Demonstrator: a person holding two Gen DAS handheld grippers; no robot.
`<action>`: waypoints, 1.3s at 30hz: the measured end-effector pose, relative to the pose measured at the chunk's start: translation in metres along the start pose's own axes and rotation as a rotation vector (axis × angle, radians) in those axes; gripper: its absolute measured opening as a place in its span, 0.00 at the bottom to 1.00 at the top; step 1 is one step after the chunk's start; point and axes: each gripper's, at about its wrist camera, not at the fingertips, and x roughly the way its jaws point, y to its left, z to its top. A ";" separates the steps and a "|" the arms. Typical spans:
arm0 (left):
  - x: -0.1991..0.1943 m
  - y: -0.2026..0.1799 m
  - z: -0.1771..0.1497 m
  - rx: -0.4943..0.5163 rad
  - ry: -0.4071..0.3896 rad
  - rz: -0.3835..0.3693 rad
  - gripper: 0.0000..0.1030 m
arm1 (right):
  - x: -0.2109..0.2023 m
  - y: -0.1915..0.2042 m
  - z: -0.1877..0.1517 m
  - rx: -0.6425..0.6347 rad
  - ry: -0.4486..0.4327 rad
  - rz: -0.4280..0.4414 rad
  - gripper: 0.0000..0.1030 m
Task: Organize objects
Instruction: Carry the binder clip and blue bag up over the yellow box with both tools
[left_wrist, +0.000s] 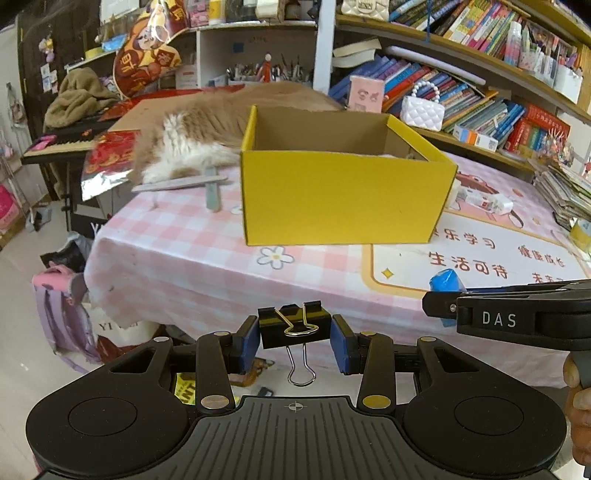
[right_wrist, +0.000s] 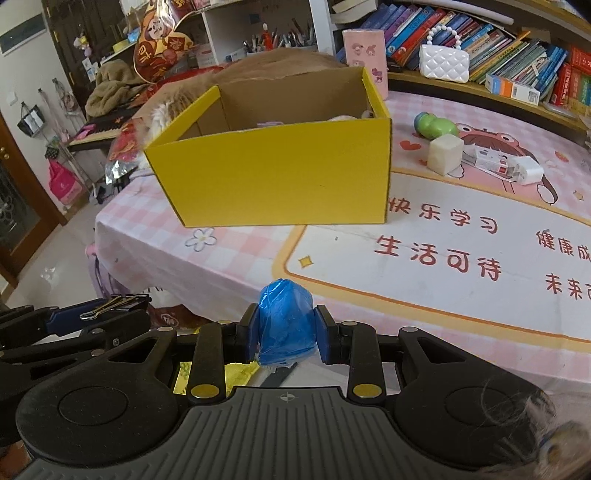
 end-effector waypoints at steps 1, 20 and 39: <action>-0.002 0.002 0.001 -0.001 -0.007 0.000 0.38 | -0.001 0.003 0.001 -0.002 -0.006 -0.001 0.27; -0.015 0.017 0.075 -0.065 -0.227 -0.053 0.38 | -0.023 0.009 0.071 -0.052 -0.223 -0.043 0.27; 0.066 -0.006 0.157 -0.063 -0.245 0.013 0.38 | 0.052 -0.017 0.173 -0.140 -0.239 0.043 0.27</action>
